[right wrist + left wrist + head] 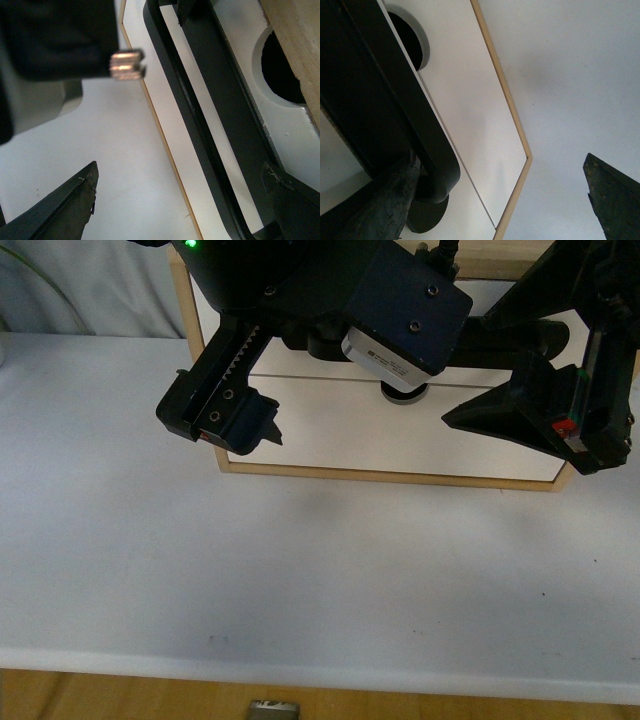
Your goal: Pull drawer
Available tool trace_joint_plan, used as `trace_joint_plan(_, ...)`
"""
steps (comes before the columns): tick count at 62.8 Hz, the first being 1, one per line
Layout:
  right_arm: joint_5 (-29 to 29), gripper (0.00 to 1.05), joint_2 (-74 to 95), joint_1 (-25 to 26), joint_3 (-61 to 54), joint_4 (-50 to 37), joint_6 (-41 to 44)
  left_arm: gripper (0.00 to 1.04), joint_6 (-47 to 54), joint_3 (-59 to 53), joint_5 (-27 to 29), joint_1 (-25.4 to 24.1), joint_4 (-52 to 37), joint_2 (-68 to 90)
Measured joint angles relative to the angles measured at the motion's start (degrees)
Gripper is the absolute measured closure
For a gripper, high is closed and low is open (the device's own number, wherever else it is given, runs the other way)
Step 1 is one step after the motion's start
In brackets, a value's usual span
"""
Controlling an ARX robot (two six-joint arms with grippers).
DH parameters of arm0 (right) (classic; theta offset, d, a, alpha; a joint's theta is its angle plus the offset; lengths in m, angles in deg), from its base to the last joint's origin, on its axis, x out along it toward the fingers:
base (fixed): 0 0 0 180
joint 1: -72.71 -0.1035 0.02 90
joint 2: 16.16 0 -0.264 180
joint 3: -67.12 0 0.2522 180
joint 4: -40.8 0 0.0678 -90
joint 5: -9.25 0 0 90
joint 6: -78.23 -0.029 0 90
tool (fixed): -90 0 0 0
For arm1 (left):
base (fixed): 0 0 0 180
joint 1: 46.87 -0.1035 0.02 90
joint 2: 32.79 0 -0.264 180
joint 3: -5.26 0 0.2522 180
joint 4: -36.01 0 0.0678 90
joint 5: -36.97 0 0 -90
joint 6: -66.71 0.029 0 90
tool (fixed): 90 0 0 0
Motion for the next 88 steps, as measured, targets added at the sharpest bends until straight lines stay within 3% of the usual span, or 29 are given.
trace_joint_plan(32,0.02,0.09,4.17,-0.74,1.22,-0.74,-0.48,0.07,2.03,-0.13,1.27,0.20,-0.09,0.20)
trace_joint_plan(88,-1.57,0.09,3.50,-0.59,1.77,5.16,3.63,0.06,4.76,-3.85,2.10,0.72,0.76,-1.99)
